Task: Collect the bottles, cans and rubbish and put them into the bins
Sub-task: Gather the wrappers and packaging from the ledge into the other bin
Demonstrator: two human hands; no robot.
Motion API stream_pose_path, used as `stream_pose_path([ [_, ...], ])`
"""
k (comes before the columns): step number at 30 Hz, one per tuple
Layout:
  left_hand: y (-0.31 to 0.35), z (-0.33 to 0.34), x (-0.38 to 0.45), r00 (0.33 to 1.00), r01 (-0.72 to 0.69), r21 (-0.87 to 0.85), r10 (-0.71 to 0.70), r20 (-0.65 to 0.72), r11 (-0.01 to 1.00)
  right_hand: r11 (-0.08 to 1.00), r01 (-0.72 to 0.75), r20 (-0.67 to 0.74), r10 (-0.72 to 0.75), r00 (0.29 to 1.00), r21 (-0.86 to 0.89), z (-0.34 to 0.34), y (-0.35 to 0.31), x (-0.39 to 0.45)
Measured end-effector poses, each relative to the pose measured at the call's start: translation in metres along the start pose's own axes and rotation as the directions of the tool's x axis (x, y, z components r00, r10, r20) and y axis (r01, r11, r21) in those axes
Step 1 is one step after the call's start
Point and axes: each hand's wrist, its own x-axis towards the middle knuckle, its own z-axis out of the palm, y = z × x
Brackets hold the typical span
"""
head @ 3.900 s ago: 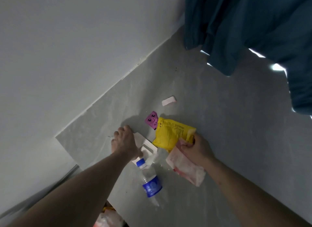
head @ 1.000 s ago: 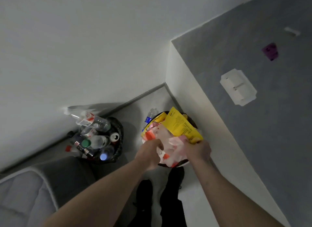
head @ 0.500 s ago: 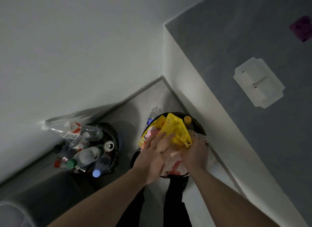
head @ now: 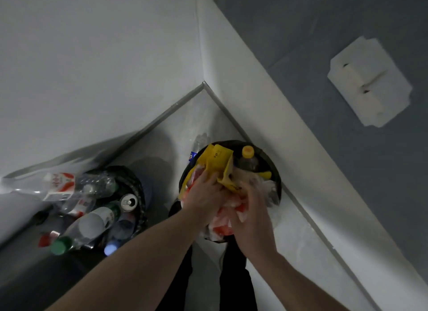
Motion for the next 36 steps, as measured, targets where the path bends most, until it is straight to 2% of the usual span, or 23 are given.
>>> stream_pose_path([
  [2, -0.003, 0.006, 0.005, 0.999, 0.007, -0.045, -0.009, -0.033, 0.999, 0.988, 0.046, 0.057, -0.038, 0.998, -0.144, 0.004, 0.013, -0.012],
  [4, -0.005, 0.018, 0.012, 0.997, 0.036, -0.067, -0.040, -0.068, 0.997, 0.956, 0.056, 0.121, -0.021, 0.992, -0.287, 0.013, 0.034, -0.005],
  [6, -0.004, 0.027, 0.019, 0.993, 0.053, -0.071, -0.060, -0.097, 0.996, 0.921, 0.043, 0.128, 0.008, 0.992, -0.388, 0.023, 0.051, 0.008],
  [9, -0.006, 0.042, 0.035, 0.995, 0.086, -0.080, -0.090, -0.048, 0.993, 0.893, -0.036, 0.108, 0.094, 0.990, -0.448, 0.040, 0.064, 0.024],
  [11, -0.008, 0.050, 0.048, 0.989, 0.145, -0.149, -0.142, 0.030, 0.978, 0.847, -0.076, 0.126, 0.166, 0.978, -0.526, 0.048, 0.062, 0.035],
  [14, -0.008, 0.069, 0.061, 0.983, 0.183, -0.179, -0.176, 0.051, 0.967, 0.766, -0.125, 0.161, 0.287, 0.944, -0.631, 0.050, 0.055, 0.050],
  [17, -0.009, 0.086, 0.071, 0.979, 0.191, -0.102, -0.183, 0.087, 0.976, 0.753, -0.071, 0.281, 0.329, 0.902, -0.654, 0.053, 0.051, 0.058],
  [19, -0.010, 0.087, 0.074, 0.969, 0.231, -0.161, -0.212, 0.129, 0.959, 0.752, -0.058, 0.325, 0.352, 0.878, -0.656, 0.053, 0.055, 0.059],
  [21, -0.011, 0.078, 0.063, 0.982, 0.157, -0.178, -0.134, 0.135, 0.971, 0.751, -0.034, 0.368, 0.362, 0.856, -0.659, 0.048, 0.055, 0.053],
  [24, -0.009, 0.038, 0.025, 1.000, -0.022, -0.108, 0.022, 0.001, 0.994, 0.783, 0.046, 0.406, 0.270, 0.873, -0.620, 0.029, 0.035, 0.041],
  [26, -0.015, 0.008, -0.003, 0.991, -0.099, -0.179, 0.081, -0.109, 0.979, 0.863, -0.038, 0.339, 0.238, 0.910, -0.504, 0.016, 0.024, 0.034],
  [27, -0.019, -0.001, -0.016, 0.979, -0.116, -0.232, 0.071, -0.193, 0.966, 0.895, -0.090, 0.298, 0.239, 0.924, -0.437, 0.010, 0.021, 0.029],
  [29, -0.027, -0.013, -0.041, 0.915, -0.057, -0.348, -0.091, -0.394, 0.936, 0.929, -0.105, 0.241, 0.200, 0.950, -0.356, 0.002, 0.017, 0.017],
  [30, -0.031, -0.016, -0.051, 0.864, 0.015, -0.419, -0.223, -0.451, 0.908, 0.932, -0.074, 0.232, 0.165, 0.959, -0.355, -0.003, 0.014, 0.010],
  [31, -0.034, -0.017, -0.058, 0.813, 0.103, -0.508, -0.367, -0.453, 0.855, 0.937, -0.055, 0.205, 0.132, 0.970, -0.345, -0.006, 0.012, 0.004],
  [32, -0.036, -0.019, -0.064, 0.772, 0.199, -0.610, -0.506, -0.385, 0.767, 0.948, -0.053, 0.168, 0.110, 0.980, -0.312, -0.010, 0.006, -0.001],
  [34, -0.041, -0.022, -0.071, 0.712, 0.391, -0.785, -0.698, -0.072, 0.480, 0.974, -0.101, 0.067, 0.117, 0.991, -0.203, -0.017, -0.001, -0.008],
  [35, -0.044, -0.023, -0.073, 0.691, 0.451, -0.834, -0.716, 0.102, 0.317, 0.981, -0.139, 0.016, 0.142, 0.990, -0.135, -0.021, -0.007, -0.011],
  [36, -0.046, -0.023, -0.074, 0.686, 0.479, -0.855, -0.692, 0.225, 0.198, 0.984, -0.171, -0.038, 0.169, 0.985, -0.057, -0.025, -0.013, -0.013],
])
